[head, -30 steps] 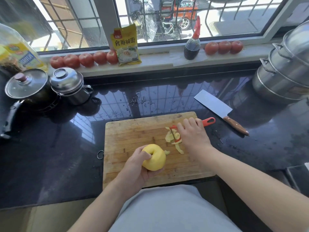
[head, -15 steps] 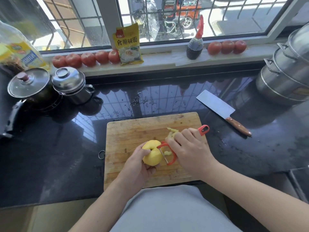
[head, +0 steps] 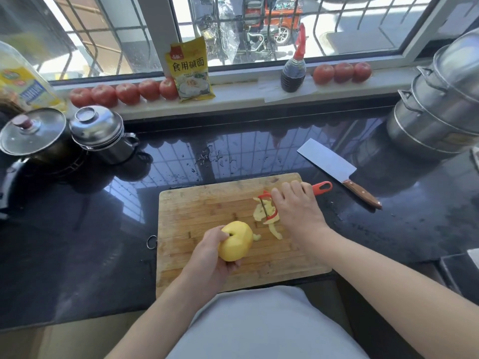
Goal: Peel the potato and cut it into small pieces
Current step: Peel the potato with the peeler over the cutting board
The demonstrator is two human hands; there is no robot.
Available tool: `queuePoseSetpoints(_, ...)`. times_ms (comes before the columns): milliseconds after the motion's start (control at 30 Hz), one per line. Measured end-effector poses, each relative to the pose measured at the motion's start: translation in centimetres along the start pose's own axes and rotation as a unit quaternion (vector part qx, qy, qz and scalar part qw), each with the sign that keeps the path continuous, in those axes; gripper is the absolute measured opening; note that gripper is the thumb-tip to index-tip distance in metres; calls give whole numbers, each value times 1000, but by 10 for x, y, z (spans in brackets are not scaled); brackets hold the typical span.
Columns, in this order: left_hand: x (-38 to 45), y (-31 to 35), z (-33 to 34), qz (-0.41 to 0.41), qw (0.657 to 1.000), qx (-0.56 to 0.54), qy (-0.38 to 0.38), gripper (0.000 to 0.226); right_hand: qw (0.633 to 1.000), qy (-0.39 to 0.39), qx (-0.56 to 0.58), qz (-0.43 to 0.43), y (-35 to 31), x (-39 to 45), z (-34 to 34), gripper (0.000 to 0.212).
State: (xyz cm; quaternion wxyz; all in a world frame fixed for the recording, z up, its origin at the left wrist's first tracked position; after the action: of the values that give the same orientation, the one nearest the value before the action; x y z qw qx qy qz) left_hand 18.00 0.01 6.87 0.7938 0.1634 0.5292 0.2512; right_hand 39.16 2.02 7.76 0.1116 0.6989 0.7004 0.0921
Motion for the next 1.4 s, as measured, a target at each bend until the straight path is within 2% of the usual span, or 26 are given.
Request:
queuePoseSetpoints(100,2,-1,-4,-14,999,-33,18,35,998,-63,-1,-5,-3,-5,3,34)
queuePoseSetpoints(200,1,2,-4,-29,994,-109,-7,33,998,-62,5,-3,-5,-10,4,36)
queuePoseSetpoints(267,0,4,-3,-29,990,-134,-20,32,999,-17,29,-30,-10,-14,3,30)
queuePoseSetpoints(367,2,6,-4,-14,990,-138,-5,32,984,115,92,-99,-19,-24,-14,18)
queuePoseSetpoints(467,7,5,-5,-5,993,-116,23,40,970,175,103,-134,-34,-32,-39,20)
queuePoseSetpoints(567,13,2,-9,8,995,-77,55,46,970,184,91,-131,-50,-34,-52,37)
queuePoseSetpoints(667,16,4,-9,16,996,-66,62,50,975,165,71,-130,-60,-36,-50,24)
queuePoseSetpoints(767,17,5,-9,23,995,-72,62,46,980,149,69,-116,-55,-33,-51,51)
queuePoseSetpoints(800,17,6,-8,24,995,-72,59,44,980,148,65,-113,-53,-32,-50,54)
queuePoseSetpoints(933,13,5,-7,25,997,-48,53,27,983,162,22,-86,-36,-21,-34,26)
queuePoseSetpoints(1000,11,6,-7,23,998,-44,45,22,989,133,4,-66,-23,-11,-19,22)
queuePoseSetpoints(1067,11,6,-8,24,998,-46,33,22,997,73,-12,-37,-7,0,0,18)
queuePoseSetpoints(1167,8,9,-8,26,998,-55,8,25,998,-42,-27,32,10,7,19,37)
queuePoseSetpoints(1267,4,9,-8,20,998,-59,3,30,994,-103,-17,29,12,4,25,42)
queuePoseSetpoints(1400,2,7,-10,13,999,-28,43,30,988,-147,8,46,16,-10,35,38)
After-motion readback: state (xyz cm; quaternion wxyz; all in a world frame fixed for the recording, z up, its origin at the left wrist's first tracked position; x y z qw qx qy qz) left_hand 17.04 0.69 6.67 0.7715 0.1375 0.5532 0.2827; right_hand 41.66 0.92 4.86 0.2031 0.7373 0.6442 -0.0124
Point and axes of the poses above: each hand's wrist, its own x-axis towards the middle knuckle, its own z-axis out of the palm, y = z × x, the point moved 4 cm from there along x, towards the middle knuckle, and after that the axes turned 4 degrees about -x, right-handed, at the moved point
